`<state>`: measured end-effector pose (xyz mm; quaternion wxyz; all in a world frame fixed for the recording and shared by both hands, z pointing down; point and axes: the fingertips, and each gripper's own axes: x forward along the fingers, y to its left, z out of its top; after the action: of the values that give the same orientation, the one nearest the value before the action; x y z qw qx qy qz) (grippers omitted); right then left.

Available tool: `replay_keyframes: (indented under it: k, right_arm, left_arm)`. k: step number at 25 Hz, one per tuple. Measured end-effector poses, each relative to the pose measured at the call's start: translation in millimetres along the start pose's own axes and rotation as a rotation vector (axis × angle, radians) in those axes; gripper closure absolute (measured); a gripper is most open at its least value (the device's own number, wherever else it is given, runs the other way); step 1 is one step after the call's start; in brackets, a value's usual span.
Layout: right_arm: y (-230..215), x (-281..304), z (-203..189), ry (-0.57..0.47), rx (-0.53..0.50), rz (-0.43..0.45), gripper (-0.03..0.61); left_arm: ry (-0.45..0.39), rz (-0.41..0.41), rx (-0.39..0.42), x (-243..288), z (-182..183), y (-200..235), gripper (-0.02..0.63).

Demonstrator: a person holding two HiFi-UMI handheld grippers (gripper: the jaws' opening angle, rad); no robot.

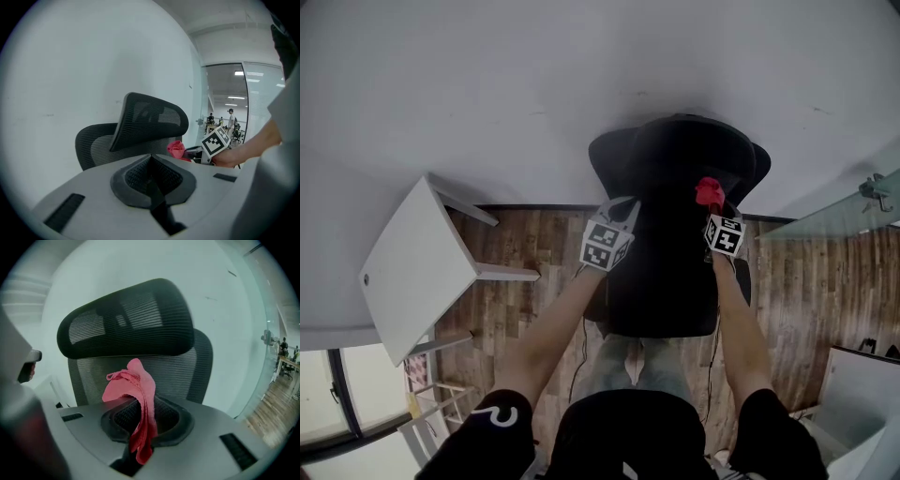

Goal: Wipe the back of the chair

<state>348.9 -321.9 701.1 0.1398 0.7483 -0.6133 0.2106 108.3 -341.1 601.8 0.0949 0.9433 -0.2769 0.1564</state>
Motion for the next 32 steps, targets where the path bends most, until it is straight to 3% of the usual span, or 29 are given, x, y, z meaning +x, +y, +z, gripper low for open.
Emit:
replay_keyframes:
  k: [7,16,24,32]
  right_arm:
    - [118.4,13.5,-0.9,0.006,-0.032,0.170,0.508]
    - [234.8,34.0,-10.1,0.037,-0.068,0.299,0.508]
    - [284.5,52.9,-26.1,0.077,-0.068,0.330,0.508]
    - [282.0,74.2,-35.1,0.110,-0.033,0.303,0.508]
  left_arm:
    - [-0.001,0.051,-0.037,-45.7,-21.0,46.4,0.589]
    - [0.002,0.117,-0.100,-100.9,-57.4,105.2,0.589]
    - [0.018,0.169,-0.143,-134.4,-86.5,145.1,0.589]
    - [0.046,0.205,-0.145,-144.2,-100.5,153.7,0.589]
